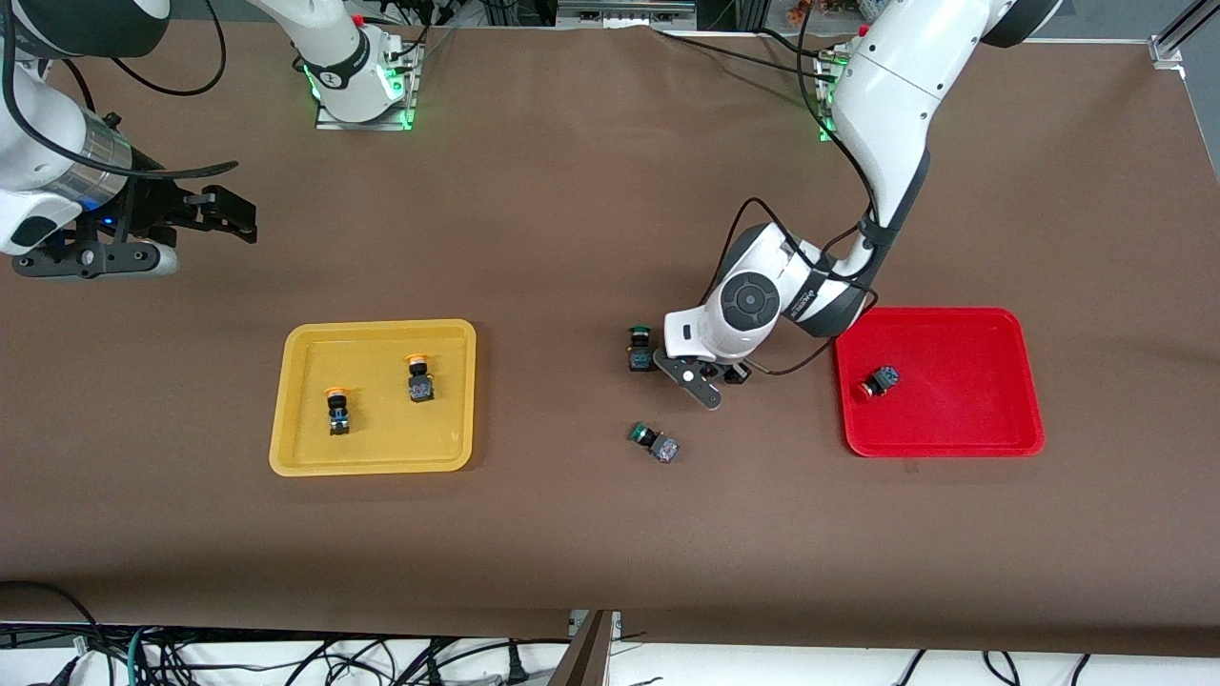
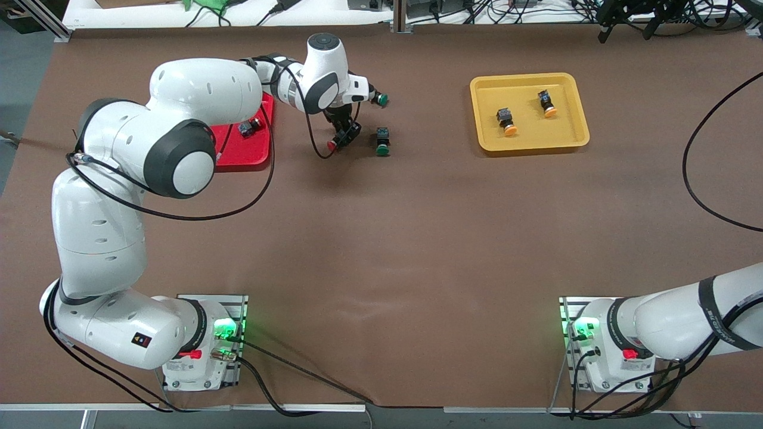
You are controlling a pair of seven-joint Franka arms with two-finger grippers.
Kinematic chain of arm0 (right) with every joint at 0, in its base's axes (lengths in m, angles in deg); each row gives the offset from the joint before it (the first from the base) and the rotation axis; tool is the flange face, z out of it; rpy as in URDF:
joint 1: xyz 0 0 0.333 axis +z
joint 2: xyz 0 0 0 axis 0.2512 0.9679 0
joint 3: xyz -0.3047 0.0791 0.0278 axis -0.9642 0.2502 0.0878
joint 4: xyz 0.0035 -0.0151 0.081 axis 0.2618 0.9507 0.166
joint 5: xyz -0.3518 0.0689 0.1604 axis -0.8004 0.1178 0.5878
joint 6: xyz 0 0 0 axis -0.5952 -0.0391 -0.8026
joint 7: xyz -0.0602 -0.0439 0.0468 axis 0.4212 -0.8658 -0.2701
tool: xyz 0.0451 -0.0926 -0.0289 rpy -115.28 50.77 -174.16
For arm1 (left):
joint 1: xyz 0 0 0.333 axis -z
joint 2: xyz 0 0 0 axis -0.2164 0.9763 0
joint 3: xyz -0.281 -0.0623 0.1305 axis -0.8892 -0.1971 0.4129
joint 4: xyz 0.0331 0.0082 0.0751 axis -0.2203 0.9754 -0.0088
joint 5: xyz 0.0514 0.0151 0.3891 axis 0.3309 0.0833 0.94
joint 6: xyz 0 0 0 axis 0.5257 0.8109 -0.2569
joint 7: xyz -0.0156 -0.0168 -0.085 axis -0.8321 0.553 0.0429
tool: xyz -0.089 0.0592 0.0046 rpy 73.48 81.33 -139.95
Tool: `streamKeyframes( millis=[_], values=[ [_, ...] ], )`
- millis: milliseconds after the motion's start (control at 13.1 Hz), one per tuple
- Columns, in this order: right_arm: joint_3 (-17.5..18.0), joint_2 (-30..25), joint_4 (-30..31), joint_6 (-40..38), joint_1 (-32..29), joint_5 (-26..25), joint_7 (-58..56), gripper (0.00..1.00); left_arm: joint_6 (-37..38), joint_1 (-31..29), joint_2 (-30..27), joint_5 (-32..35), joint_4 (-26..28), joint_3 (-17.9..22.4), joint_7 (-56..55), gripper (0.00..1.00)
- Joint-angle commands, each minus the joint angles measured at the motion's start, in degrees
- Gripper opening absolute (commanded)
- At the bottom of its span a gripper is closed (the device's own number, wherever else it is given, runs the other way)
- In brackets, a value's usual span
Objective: Place red and yellow buttons in trays
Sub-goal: 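Return the right arm to rest while the left gripper grasps another red button, then carry the red button with the left gripper into the red tray and release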
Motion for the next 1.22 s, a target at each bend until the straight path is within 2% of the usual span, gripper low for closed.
streamKeyframes(
  millis=[0, 382, 535, 612, 765, 1071, 1147],
  values=[
    [0.9, 0.6, -1.4, -0.3, -0.9, -0.8, -0.8, 0.99, 3.7, -0.2, -1.9, 1.2, -0.5, 0.4, -0.8, 0.00],
    [0.8, 1.2, -2.4, -0.3, -1.0, -1.1, -0.9, 0.99, 27.3, -7.3, -10.0, 1.7, -2.5, 0.9, 2.7, 0.02],
    [0.8, 1.2, -2.4, -0.3, -0.9, -1.2, -0.9, 0.99, 31.5, -11.0, -11.2, 6.5, -3.1, 0.9, 8.1, 0.02],
    [0.8, 1.3, -2.4, -0.3, -0.9, -1.2, -0.8, 0.99, 31.9, -13.0, -11.5, 8.8, -3.1, 0.9, 11.9, 0.02],
    [0.8, 1.3, -2.4, -0.3, -0.9, -1.2, -0.8, 0.99, 31.0, -17.7, -10.7, 11.2, -2.9, 0.9, 21.0, 0.09],
    [0.8, 1.3, -2.4, -0.3, -0.9, -1.3, -0.8, 0.99, 23.4, -26.9, -7.1, 11.2, -2.3, 0.6, 38.1, 0.12],
    [0.8, 1.3, -2.4, -0.3, -0.9, -1.3, -0.8, 0.99, 21.6, -28.1, -5.9, 11.2, -2.3, 0.6, 40.5, 0.16]
  ],
)
